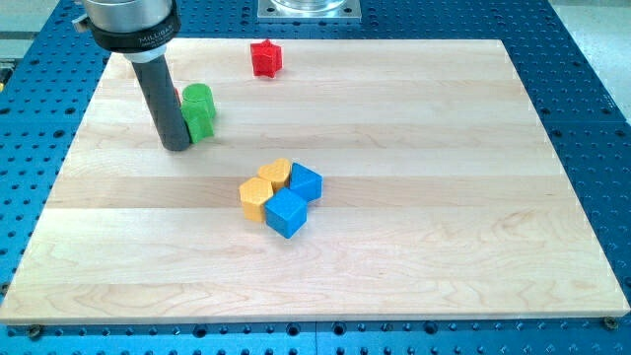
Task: Push the red circle into the green blocks
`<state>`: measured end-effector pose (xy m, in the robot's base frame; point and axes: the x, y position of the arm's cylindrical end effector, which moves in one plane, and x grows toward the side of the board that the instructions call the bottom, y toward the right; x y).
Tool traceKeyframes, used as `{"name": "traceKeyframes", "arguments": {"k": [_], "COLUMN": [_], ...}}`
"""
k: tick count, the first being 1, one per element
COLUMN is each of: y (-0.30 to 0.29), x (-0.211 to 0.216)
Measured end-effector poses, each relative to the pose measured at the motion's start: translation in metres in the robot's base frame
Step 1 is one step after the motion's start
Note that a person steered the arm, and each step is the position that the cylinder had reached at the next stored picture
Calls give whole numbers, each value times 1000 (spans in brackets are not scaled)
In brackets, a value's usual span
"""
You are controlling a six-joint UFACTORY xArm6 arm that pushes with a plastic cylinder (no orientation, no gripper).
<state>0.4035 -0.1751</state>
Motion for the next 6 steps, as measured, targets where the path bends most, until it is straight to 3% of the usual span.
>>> {"name": "traceKeyframes", "arguments": {"k": [1, 3, 5, 6], "y": [-71, -52, -17, -20], "x": [-4, -63, -80, -127]}}
